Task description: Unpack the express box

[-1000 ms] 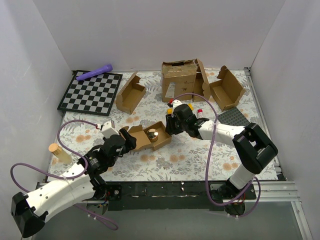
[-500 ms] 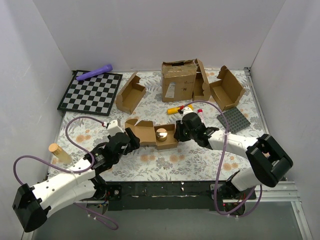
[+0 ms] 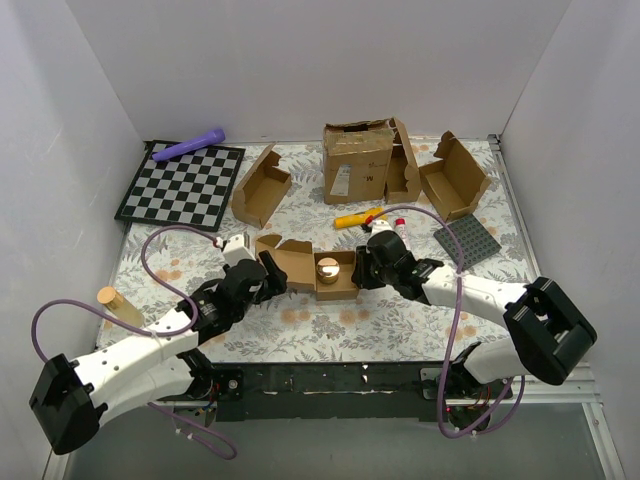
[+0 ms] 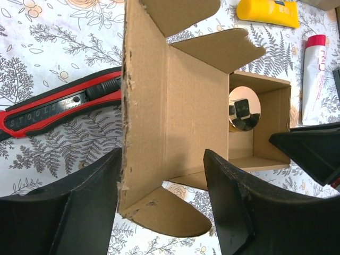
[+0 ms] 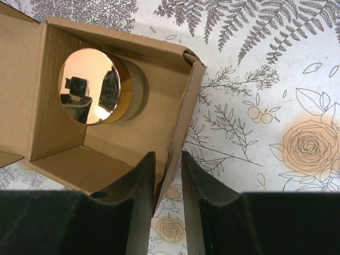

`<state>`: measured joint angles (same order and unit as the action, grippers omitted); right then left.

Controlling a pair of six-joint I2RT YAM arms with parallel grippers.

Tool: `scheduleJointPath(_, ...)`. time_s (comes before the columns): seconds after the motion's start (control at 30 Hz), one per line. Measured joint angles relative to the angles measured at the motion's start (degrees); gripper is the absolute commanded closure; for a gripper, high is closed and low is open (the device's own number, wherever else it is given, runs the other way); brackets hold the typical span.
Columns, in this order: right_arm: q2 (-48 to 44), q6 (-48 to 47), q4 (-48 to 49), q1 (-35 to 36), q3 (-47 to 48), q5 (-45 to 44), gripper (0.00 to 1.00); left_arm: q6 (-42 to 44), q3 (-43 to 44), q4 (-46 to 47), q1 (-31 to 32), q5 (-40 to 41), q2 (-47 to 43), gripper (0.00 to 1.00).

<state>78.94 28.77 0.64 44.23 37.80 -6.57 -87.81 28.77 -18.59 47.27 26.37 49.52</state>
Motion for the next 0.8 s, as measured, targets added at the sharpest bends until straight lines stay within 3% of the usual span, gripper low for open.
scheduleJointPath(0.17,-0.48,0.90,-0.74,1.11,-0.11,-0.15,0.64,0.68,0.22,1.25,-0.59,0.00,0.74,0.39)
scheduleJointPath(0.4,-1.88,0.96,-3.39,1.60,0.11,-1.90,0.32,1.66,1.16,0.98,-1.81,0.02,2.01,0.29)
scheduleJointPath(0.5,-5.42,-0.11,-7.48,1.46,1.97,-4.83,0.25,2.38,2.78,0.50,-2.12,0.39,1.49,0.23)
scheduleJointPath(0.67,-11.89,-4.13,-8.98,1.14,6.80,-8.39,0.21,4.02,5.95,-0.76,-2.89,1.22,-1.55,0.21)
scheduleJointPath(0.8,-12.94,-8.92,-6.14,1.33,8.13,-5.81,0.18,4.07,6.49,-1.07,-3.15,1.49,-3.87,0.21)
